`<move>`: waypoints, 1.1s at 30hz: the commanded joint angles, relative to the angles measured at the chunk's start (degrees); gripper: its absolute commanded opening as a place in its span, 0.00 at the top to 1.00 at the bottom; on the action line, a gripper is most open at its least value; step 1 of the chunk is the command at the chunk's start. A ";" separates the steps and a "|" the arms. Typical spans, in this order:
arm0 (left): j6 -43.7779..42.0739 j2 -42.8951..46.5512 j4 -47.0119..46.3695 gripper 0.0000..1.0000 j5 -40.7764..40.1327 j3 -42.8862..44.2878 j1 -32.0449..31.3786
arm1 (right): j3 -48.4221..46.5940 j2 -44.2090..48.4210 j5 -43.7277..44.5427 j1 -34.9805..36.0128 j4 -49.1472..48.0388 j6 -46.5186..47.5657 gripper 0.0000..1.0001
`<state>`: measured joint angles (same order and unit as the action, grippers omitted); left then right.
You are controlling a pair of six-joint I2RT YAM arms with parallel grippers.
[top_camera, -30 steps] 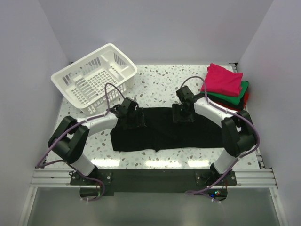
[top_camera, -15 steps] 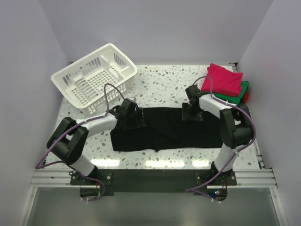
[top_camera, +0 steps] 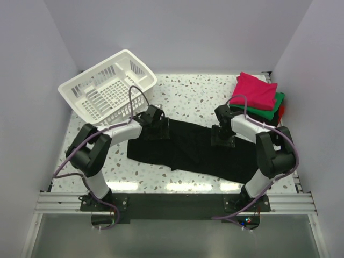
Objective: Fold and stack the t-shirts
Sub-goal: Fold the tshirt
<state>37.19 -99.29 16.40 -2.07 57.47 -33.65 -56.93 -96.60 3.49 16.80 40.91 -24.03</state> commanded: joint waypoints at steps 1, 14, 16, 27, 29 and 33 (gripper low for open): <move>-4.58 -4.86 3.10 0.18 -4.96 4.56 0.16 | 3.49 1.32 1.00 -0.54 6.38 -1.63 0.38; -9.42 -8.39 8.38 0.17 -8.39 16.00 0.60 | -4.95 7.91 5.30 -9.49 13.15 1.18 0.37; -8.89 -6.72 8.64 0.17 -9.09 15.48 0.60 | -3.72 9.58 5.13 -14.58 13.32 2.40 0.37; -3.44 6.56 6.63 0.25 -1.11 8.02 0.51 | 2.25 18.36 -9.58 -24.01 8.86 3.29 0.46; -2.56 6.82 5.75 0.30 0.83 4.85 0.51 | 3.22 19.34 -12.44 -22.43 7.70 2.76 0.48; -1.16 6.03 4.69 0.35 1.71 2.12 0.51 | 3.31 20.22 -12.62 -10.86 5.17 -0.91 0.48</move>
<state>33.87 -92.47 22.81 -2.90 61.54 -33.39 -53.87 -78.24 -4.32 -0.58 50.02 -22.24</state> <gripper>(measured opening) 0.661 0.518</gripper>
